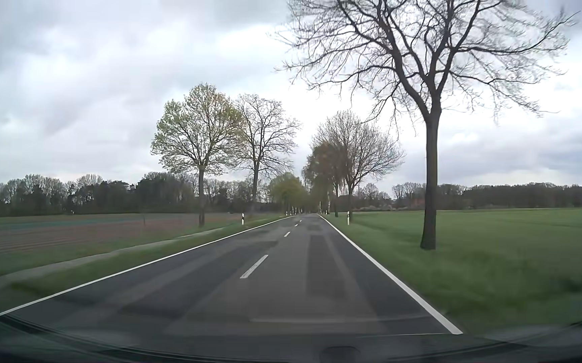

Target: Follow the waypoints while adhering to traffic rules and regulations

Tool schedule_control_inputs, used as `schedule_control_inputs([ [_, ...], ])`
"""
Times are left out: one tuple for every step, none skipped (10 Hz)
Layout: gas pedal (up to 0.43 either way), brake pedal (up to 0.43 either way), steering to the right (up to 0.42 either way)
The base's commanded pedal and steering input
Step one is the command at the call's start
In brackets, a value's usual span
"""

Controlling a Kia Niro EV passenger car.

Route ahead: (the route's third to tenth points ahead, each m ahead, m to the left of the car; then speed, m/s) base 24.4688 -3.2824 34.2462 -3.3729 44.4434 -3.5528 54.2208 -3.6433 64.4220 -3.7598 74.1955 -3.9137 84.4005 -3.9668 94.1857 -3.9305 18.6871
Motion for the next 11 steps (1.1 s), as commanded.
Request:
schedule_control_inputs([
  [0.087, 0.000, -0.001],
  [0.079, 0.000, 0.000],
  [0.059, 0.000, 0.002],
  [0.059, 0.000, 0.002],
  [0.059, 0.006, 0.002],
  [0.059, 0.000, 0.002],
  [0.059, 0.000, 0.002],
  [0.059, 0.000, 0.002],
  [0.059, 0.000, 0.002],
  [0.059, 0.000, 0.002],
  [0.059, 0.000, 0.002],
])
